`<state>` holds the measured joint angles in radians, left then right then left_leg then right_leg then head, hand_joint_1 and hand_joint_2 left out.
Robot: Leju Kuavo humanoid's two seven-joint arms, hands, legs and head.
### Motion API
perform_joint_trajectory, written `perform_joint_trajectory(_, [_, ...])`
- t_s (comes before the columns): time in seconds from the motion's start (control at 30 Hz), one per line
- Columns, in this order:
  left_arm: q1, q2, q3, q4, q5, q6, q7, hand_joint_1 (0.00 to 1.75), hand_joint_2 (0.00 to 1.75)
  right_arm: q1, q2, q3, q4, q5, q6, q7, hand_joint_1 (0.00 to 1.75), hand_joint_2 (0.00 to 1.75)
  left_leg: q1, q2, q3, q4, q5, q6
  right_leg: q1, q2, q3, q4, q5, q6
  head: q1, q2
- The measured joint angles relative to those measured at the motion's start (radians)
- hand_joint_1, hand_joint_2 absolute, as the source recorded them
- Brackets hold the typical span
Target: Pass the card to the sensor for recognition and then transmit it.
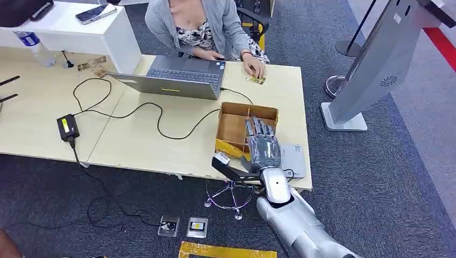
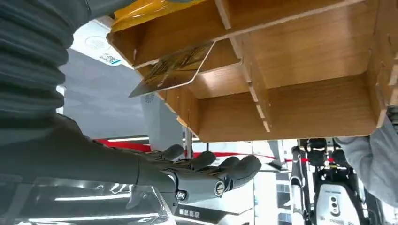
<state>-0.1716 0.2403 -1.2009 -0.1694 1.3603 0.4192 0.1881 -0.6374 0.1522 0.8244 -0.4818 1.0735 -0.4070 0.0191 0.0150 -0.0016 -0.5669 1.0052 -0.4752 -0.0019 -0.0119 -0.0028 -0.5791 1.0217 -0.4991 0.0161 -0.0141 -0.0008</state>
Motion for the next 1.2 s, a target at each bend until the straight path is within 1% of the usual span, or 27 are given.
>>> perform_joint_trajectory(0.23, [0.000, -0.001, 0.000, 0.000, -0.006, 0.000, 0.000, 0.00, 0.00, -0.001, 0.007, 0.001, 0.005, 0.011, 0.004, 0.021, 0.00, 1.75, 0.000, 0.000, 0.000, 0.000, 0.000, 0.000, 0.000, 0.000, 0.000, 0.000, 0.000, 0.000, 0.000, 0.000])
perform_joint_trajectory(0.6, [0.000, 0.001, 0.000, 0.000, -0.010, 0.000, -0.002, 0.00, 0.00, -0.022, -0.005, -0.003, 0.017, -0.016, 0.009, 0.031, 0.00, 1.75, 0.000, 0.000, 0.000, 0.000, 0.000, 0.000, 0.000, 0.000, 0.000, 0.000, 0.000, 0.000, 0.000, 0.000])
perform_joint_trajectory(0.93, [0.000, 0.003, 0.000, 0.000, -0.021, -0.014, -0.012, 0.00, 0.00, -0.032, -0.019, -0.007, 0.032, -0.027, 0.009, 0.041, 0.00, 1.75, 0.000, 0.000, 0.000, 0.000, 0.000, 0.000, 0.000, 0.000, 0.000, 0.000, 0.000, 0.000, 0.000, 0.000])
perform_joint_trajectory(1.2, [0.000, 0.003, 0.000, 0.000, -0.018, -0.013, -0.011, 0.00, 0.00, -0.034, -0.024, -0.021, 0.044, -0.035, 0.017, 0.052, 0.00, 1.75, 0.000, 0.000, 0.000, 0.000, 0.000, 0.000, 0.000, 0.000, 0.000, 0.000, 0.000, 0.000, 0.000, 0.000])
